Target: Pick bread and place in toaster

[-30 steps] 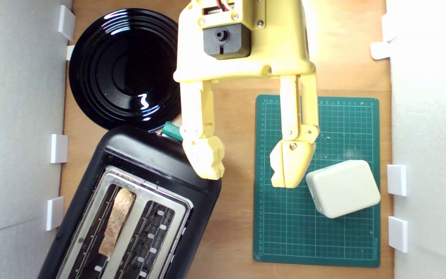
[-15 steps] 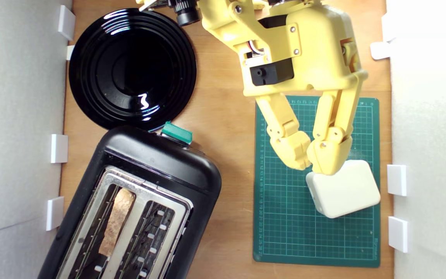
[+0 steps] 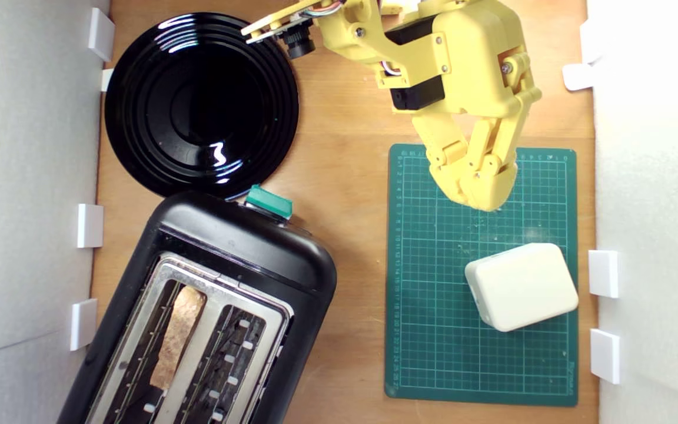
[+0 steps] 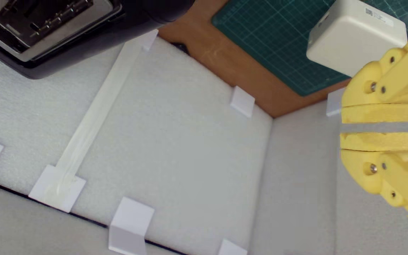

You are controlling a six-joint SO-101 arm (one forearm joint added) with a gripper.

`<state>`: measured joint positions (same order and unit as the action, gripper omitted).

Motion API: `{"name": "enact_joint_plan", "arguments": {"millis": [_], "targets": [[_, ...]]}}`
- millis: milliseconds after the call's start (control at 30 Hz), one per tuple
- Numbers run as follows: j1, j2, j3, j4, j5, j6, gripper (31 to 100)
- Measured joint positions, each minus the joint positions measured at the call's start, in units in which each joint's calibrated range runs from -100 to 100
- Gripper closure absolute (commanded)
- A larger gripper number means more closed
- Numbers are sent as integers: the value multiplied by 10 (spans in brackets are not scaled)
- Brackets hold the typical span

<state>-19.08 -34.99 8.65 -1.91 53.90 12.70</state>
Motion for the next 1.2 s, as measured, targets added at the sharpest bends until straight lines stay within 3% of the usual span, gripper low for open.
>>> {"name": "enact_joint_plan", "arguments": {"millis": [333,833,1033,1200], "targets": [[-6,-112,171,-44,0,0,830],[-17,-301,401,-45,0,0,832],[-16,-347,459,-54,0,0,908],[-16,-391,509,-59,0,0,925]]}}
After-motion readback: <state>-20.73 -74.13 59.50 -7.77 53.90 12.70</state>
